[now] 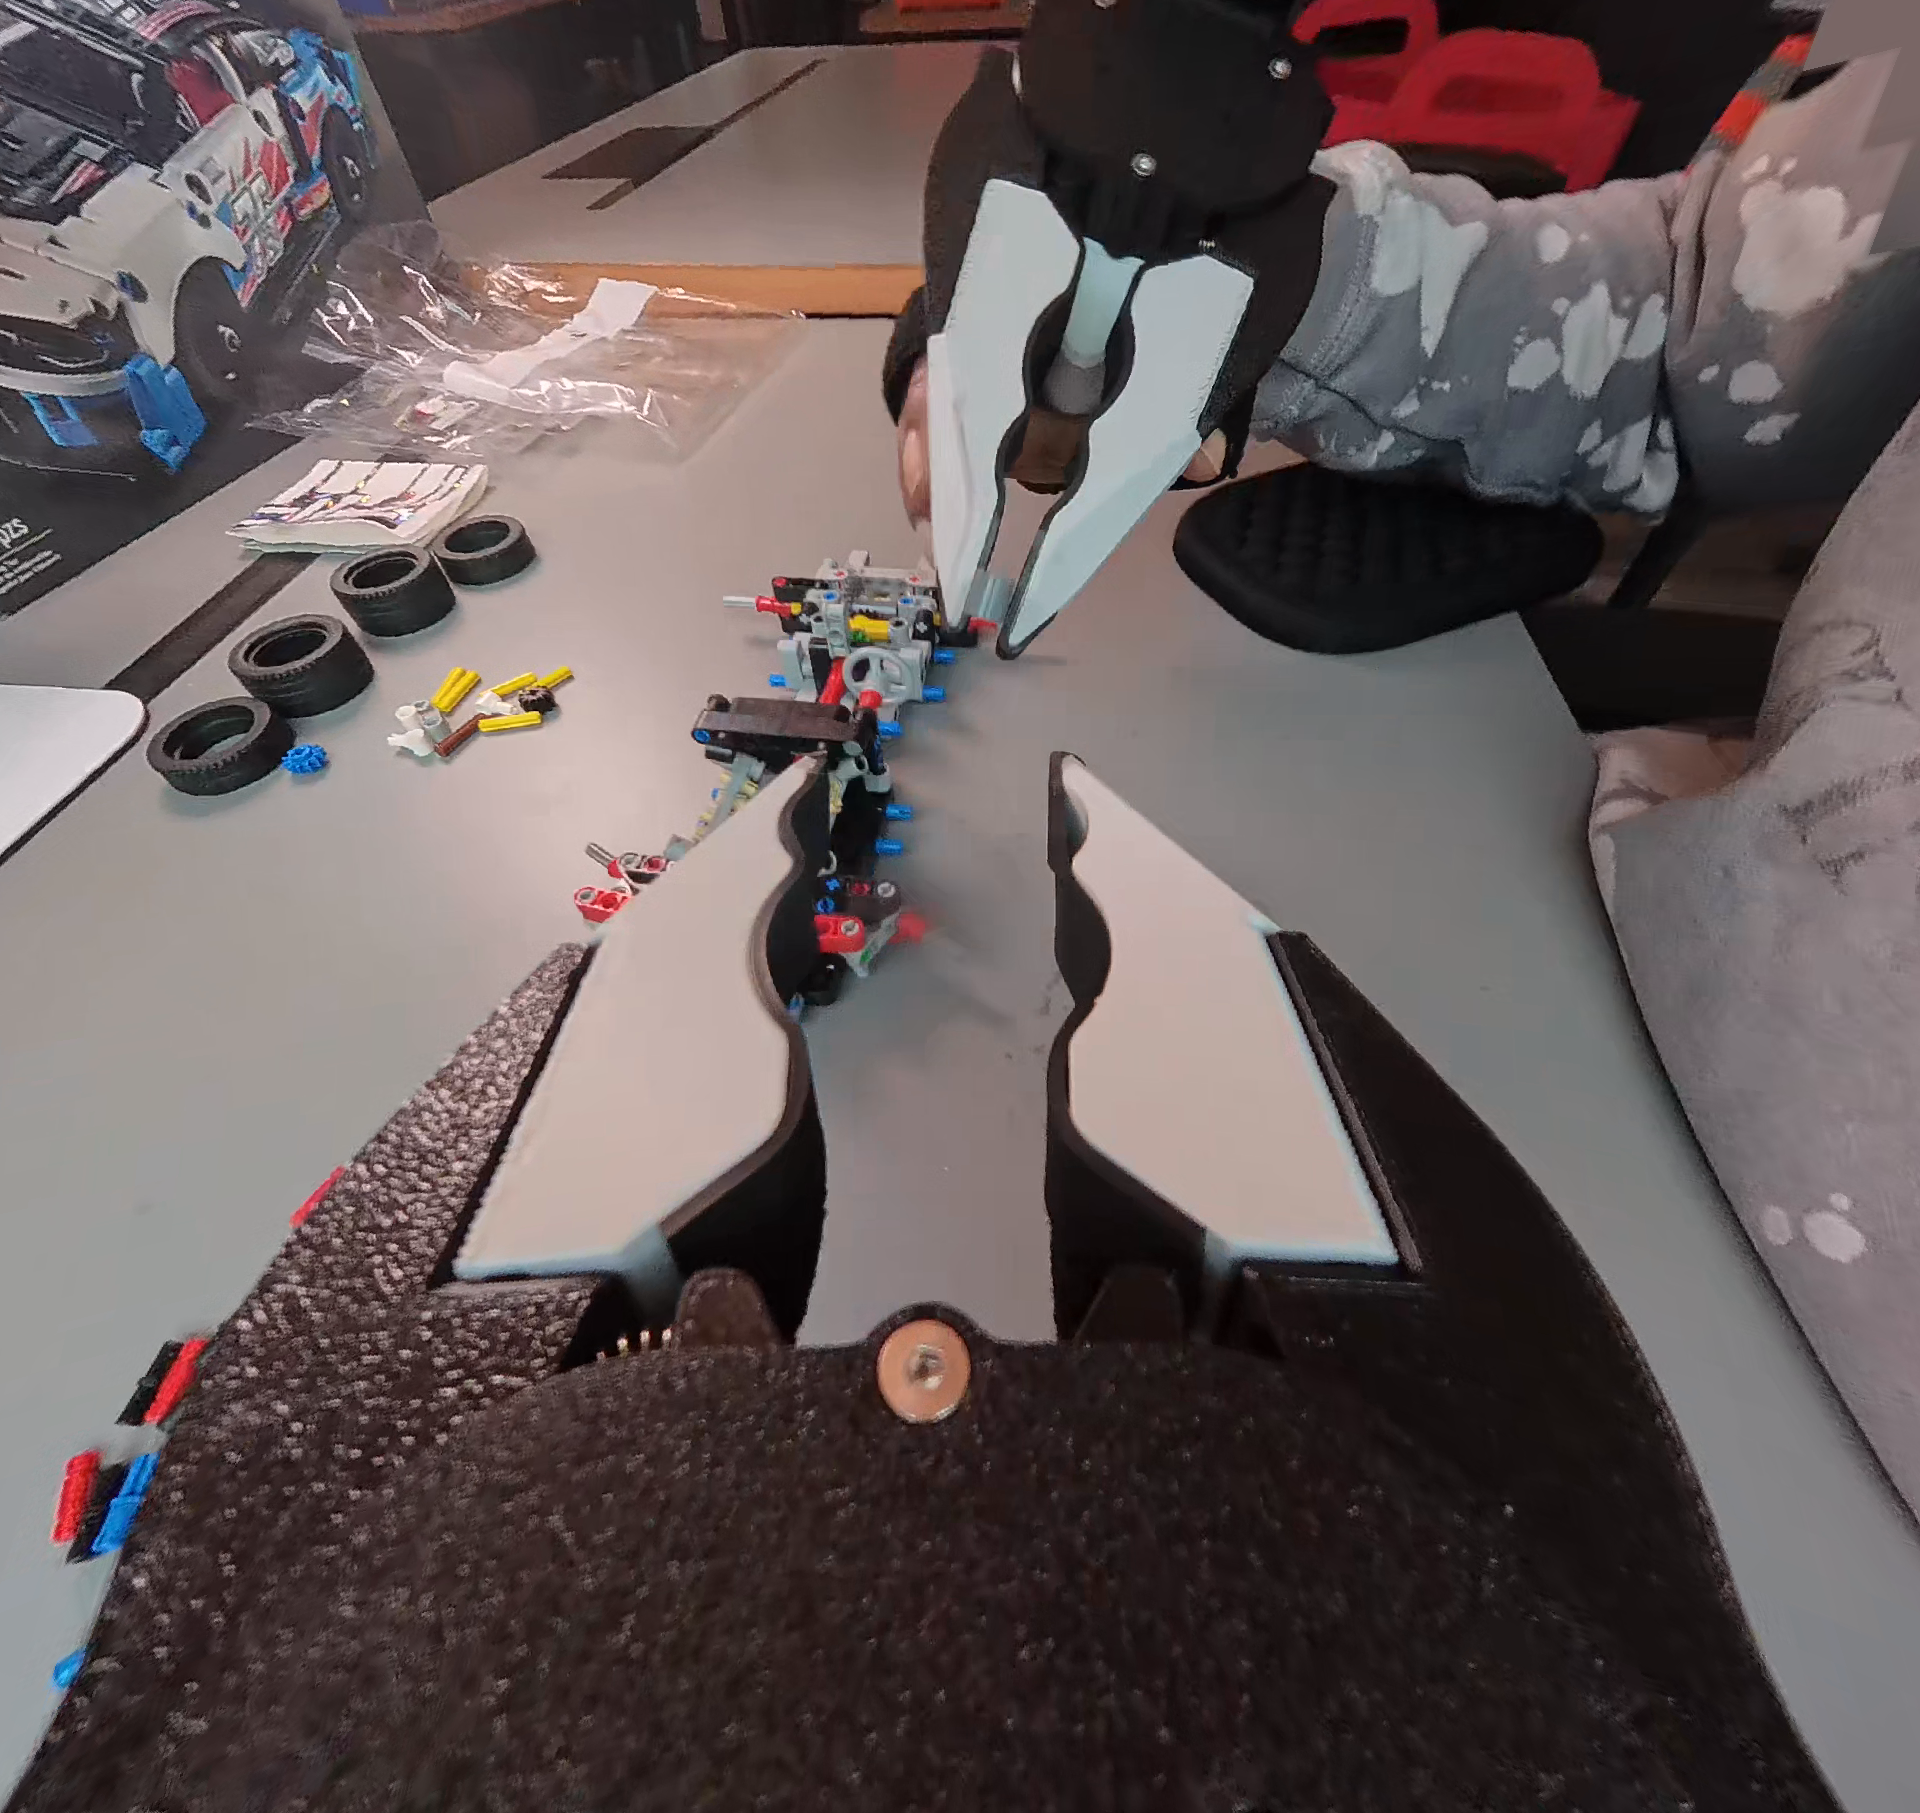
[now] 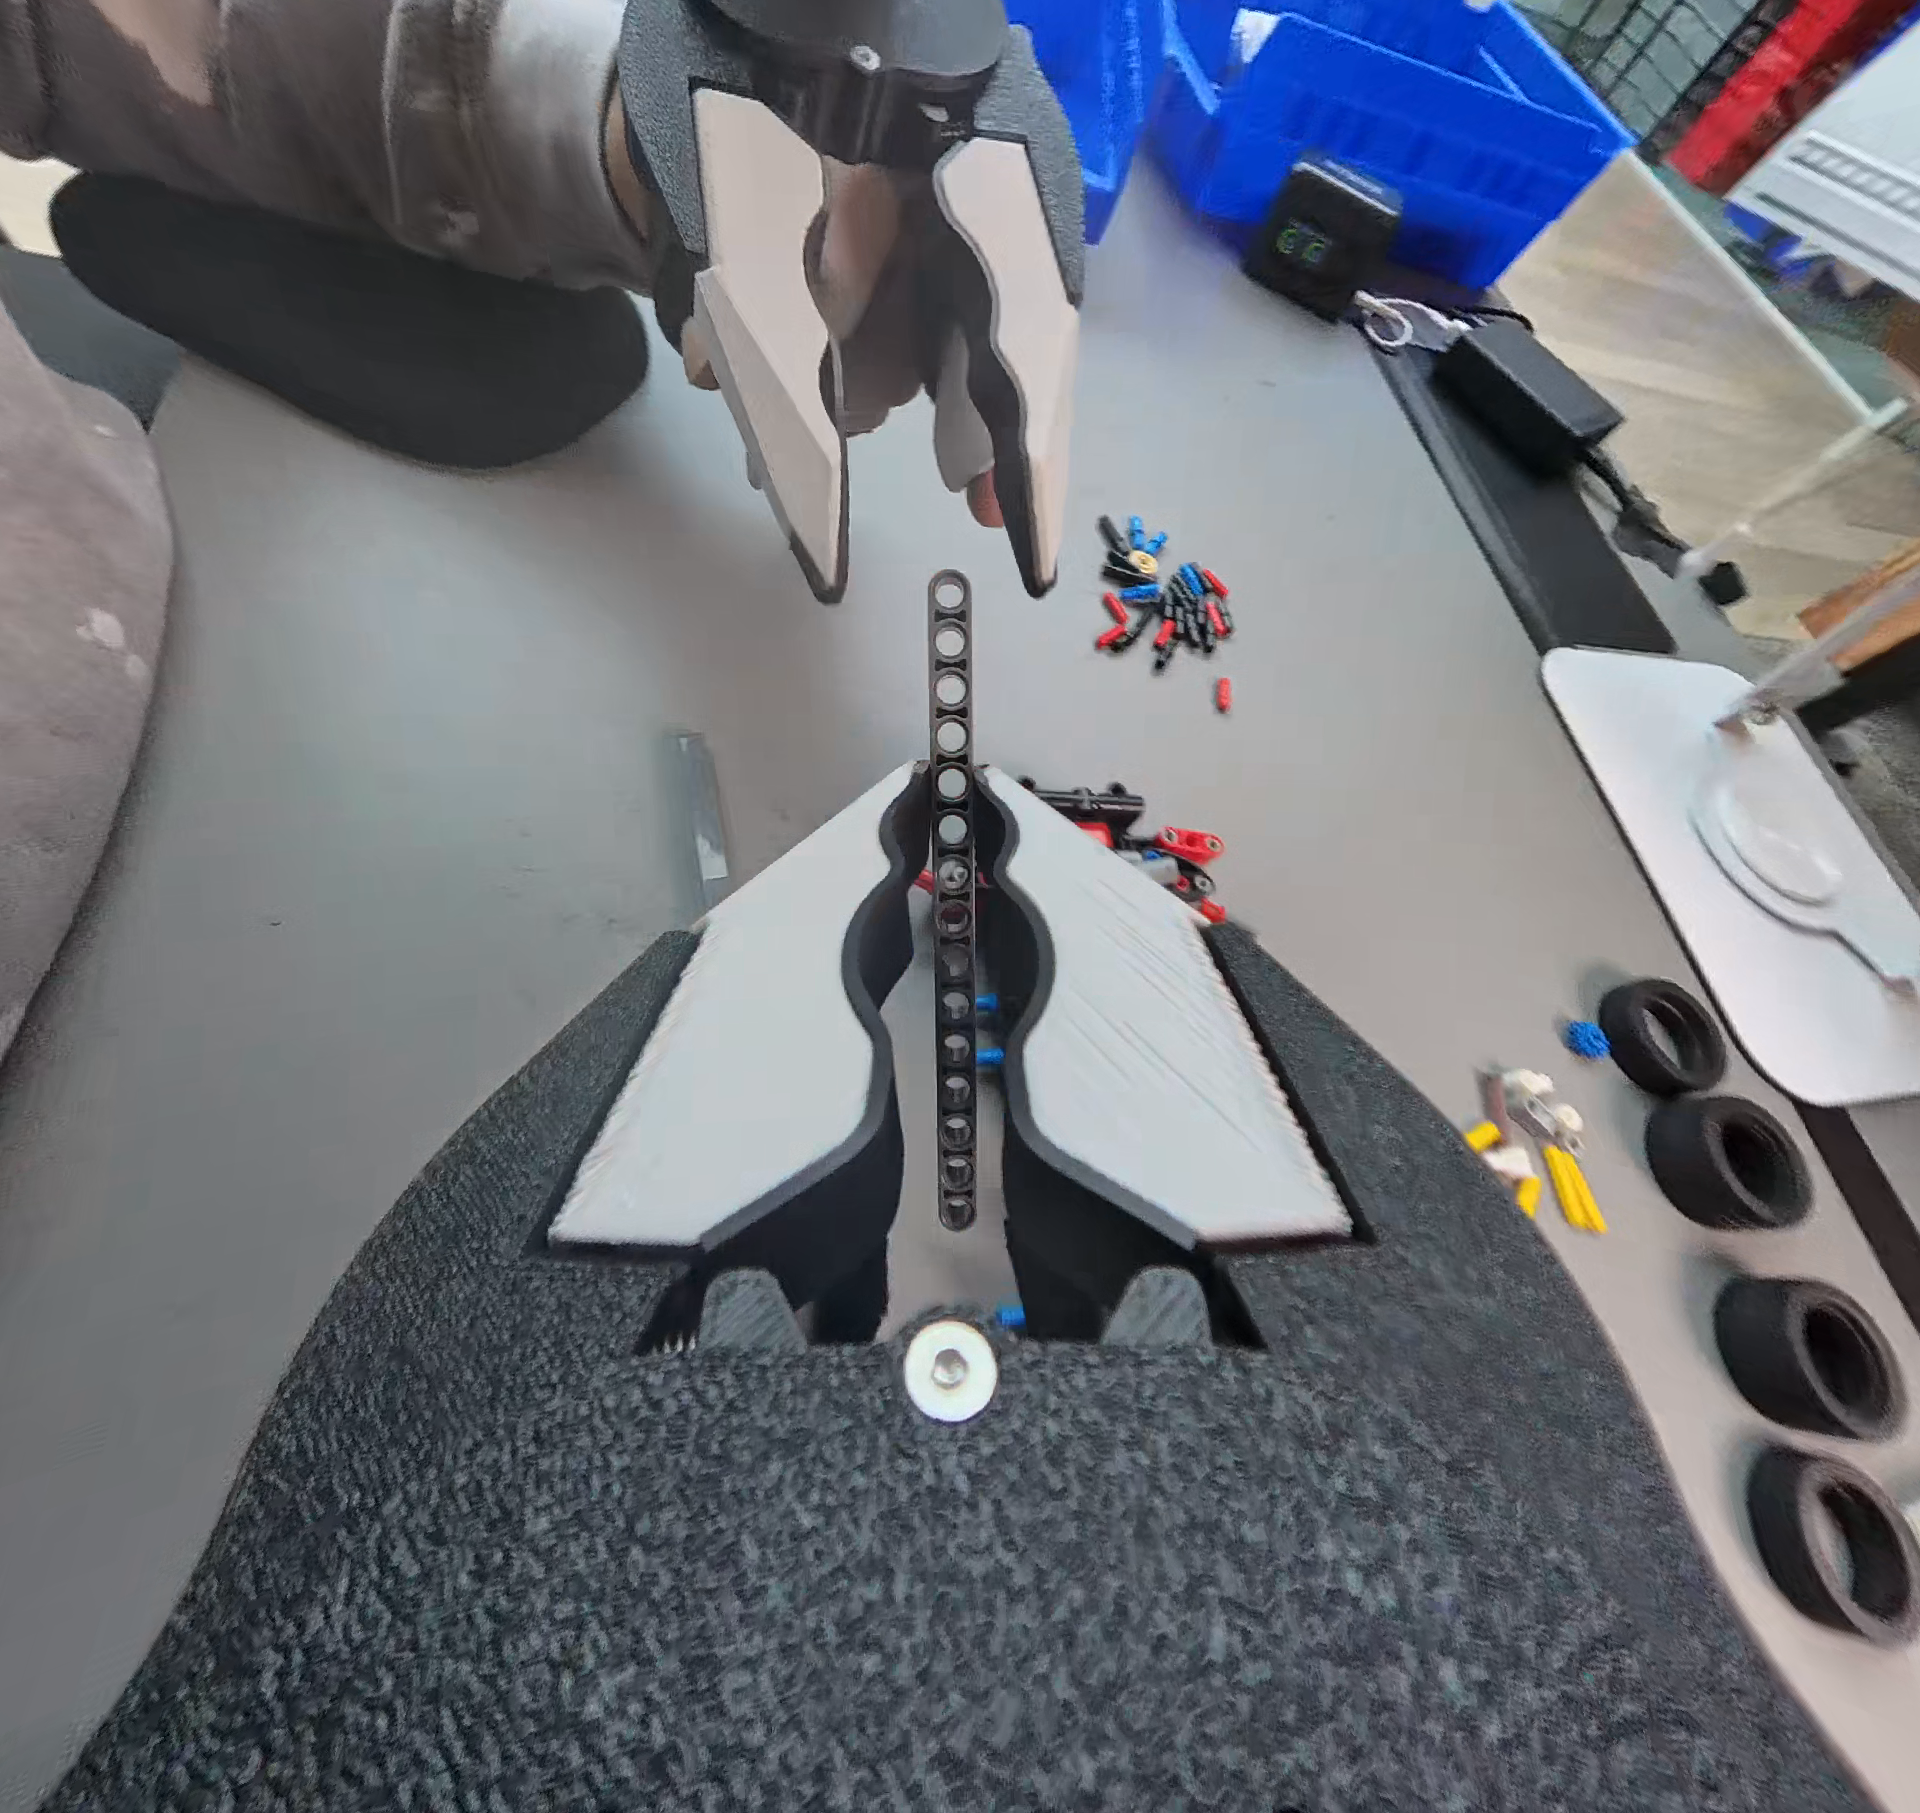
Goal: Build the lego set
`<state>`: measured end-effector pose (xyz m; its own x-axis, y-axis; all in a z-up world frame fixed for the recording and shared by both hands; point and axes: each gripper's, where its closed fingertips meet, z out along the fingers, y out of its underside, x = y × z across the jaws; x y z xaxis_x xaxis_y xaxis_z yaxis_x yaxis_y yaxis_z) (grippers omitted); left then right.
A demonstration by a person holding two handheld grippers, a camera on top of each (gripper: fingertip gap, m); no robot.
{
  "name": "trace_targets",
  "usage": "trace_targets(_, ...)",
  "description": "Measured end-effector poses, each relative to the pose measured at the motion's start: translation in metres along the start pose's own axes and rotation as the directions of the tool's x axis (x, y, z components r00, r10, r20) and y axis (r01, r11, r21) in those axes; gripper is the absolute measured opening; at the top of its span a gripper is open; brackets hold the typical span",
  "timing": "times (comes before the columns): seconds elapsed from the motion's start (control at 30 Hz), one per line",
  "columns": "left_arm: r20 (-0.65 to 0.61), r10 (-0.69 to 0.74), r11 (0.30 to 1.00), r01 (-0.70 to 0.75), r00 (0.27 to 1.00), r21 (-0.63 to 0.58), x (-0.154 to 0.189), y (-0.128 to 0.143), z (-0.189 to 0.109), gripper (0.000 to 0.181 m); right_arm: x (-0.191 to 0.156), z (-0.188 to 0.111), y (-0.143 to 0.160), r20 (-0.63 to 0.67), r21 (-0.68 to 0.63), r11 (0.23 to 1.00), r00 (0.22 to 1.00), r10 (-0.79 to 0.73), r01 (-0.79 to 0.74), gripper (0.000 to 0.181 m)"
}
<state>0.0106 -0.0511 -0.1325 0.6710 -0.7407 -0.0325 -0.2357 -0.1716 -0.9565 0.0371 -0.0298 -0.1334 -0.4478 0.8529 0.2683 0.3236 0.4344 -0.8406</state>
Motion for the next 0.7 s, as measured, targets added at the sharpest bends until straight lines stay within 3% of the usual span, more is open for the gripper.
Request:
trace_targets(0.1,-0.032,0.042,0.998,-0.043,0.999,-0.042,0.017,0.013,0.005,0.04,-0.017,0.026,0.0,0.072,-0.018,0.999,0.996,-0.043,0.044,0.006)
trace_targets(0.3,-0.081,0.081,0.993,-0.088,0.993,-0.084,0.029,0.022,0.01,0.009,-0.036,0.044,0.005,0.162,-0.065,0.996,0.985,-0.051,0.063,0.007)
trace_targets(0.43,-0.069,0.113,0.987,-0.12,0.991,-0.11,0.027,0.027,0.012,0.008,-0.035,0.046,0.011,0.146,-0.057,0.998,0.989,0.006,0.003,0.007)
trace_targets(0.5,-0.044,0.101,0.991,-0.104,0.994,-0.082,0.016,0.02,0.001,0.008,-0.02,0.039,0.009,0.079,-0.04,0.999,0.997,0.028,-0.025,0.025)
trace_targets(0.57,0.087,0.111,0.993,-0.107,0.99,-0.052,-0.015,0.006,-0.028,0.008,-0.003,0.024,0.004,0.022,-0.001,0.998,0.998,0.06,-0.06,0.037)
trace_targets(0.63,0.337,0.108,0.994,-0.109,0.935,-0.018,-0.062,-0.016,-0.084,0.007,0.008,0.006,-0.001,-0.005,0.04,0.995,0.995,0.096,-0.096,0.038)
trace_targets(0.7,0.653,0.095,0.995,-0.09,0.751,-0.042,-0.112,-0.029,-0.166,0.007,0.006,-0.005,0.003,0.023,0.022,0.995,0.995,0.098,-0.099,0.032)
